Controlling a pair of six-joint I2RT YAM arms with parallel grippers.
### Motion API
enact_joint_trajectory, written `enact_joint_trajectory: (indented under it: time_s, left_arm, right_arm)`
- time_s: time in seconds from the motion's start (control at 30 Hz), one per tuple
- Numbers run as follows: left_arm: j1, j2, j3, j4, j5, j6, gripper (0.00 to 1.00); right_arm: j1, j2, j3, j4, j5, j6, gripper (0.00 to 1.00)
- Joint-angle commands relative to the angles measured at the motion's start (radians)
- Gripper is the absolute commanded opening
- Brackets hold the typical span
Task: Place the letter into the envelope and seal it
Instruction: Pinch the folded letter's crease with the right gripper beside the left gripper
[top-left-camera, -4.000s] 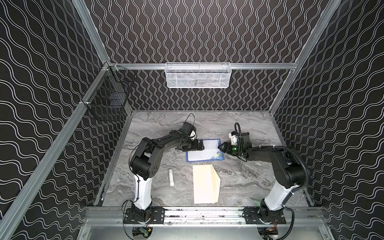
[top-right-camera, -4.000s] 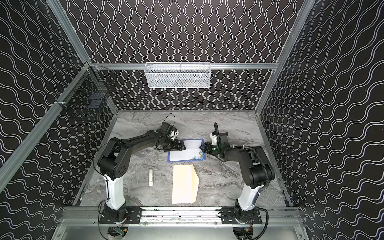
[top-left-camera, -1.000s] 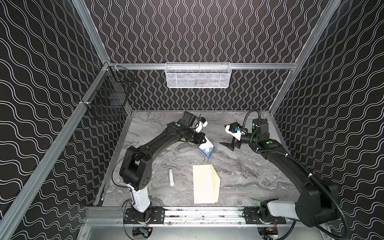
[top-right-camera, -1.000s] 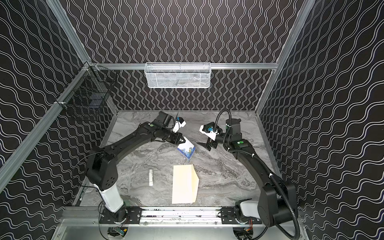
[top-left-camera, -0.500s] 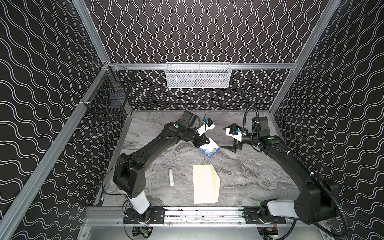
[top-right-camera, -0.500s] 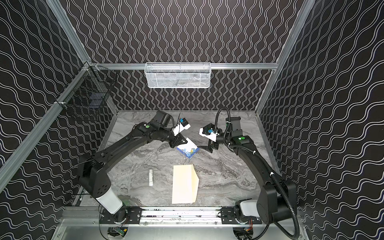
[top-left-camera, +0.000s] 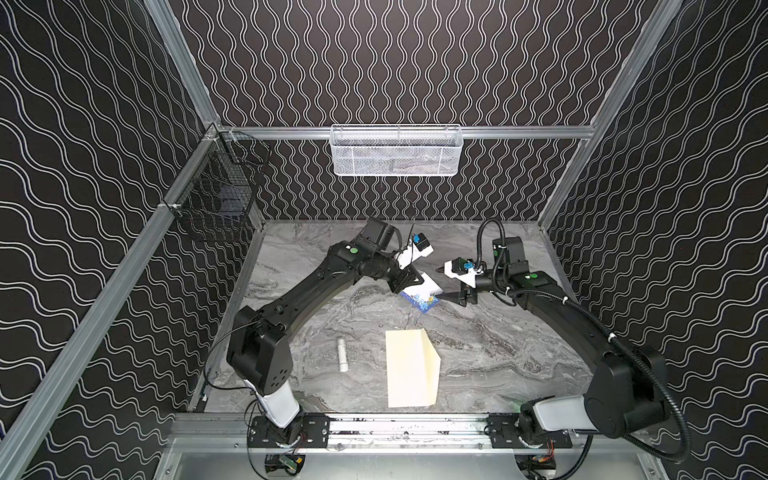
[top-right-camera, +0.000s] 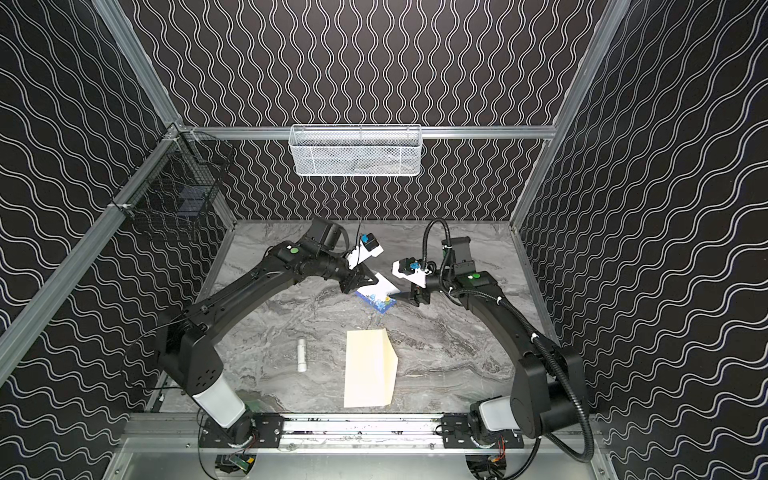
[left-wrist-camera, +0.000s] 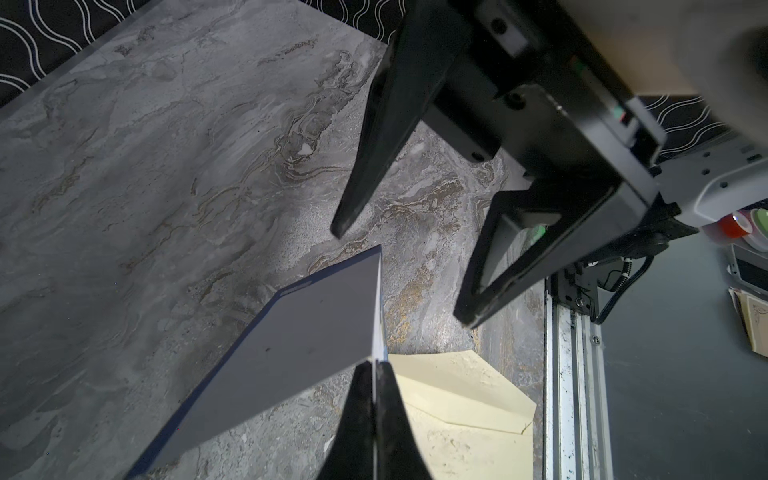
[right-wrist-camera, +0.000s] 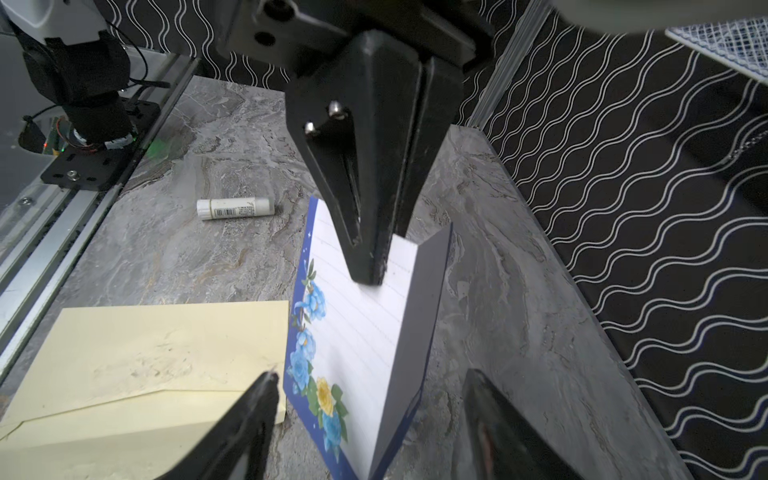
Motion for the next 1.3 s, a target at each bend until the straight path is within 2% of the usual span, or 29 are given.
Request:
enact_joint_trajectory:
  time_s: [0.0,0.33,0.83,0.9,1.1,1.27]
  left_arm:
    - [0.0,-0.016,-0.017,0.066,0.034,-0.003,0.0]
    - [-0.002,-0.03,-0.03,0.079,0.047,-0.014,0.0]
    - [-0.006,-0.024,-0.019,0.076,0.029,-0.02,0.0]
    - [-0.006,-0.019,-0.006,0.06,0.022,-0.018,0.05]
    - [-0.005,-0.049,-0.027,0.08,0.013,-0.028,0.25]
    - [0.007,-0.105,-0.026,-0.03,-0.055,0.039,0.35]
  right_arm:
    - [0.007,0.022,0.022,-0.031,-0.027,0.01,0.63]
    - [0.026,0.046,0.045,-0.035,-0.024,0.02,0.33]
    - [0.035,0.033,0.053,-0.055,0.006,0.008,0.07]
    - [0.035,0.03,0.049,-0.049,0.014,0.01,0.0]
    - [0.036,0.052,0.064,-0.069,0.016,0.006,0.0]
    - [0.032,0.057,0.079,-0.106,0.021,-0.019,0.0]
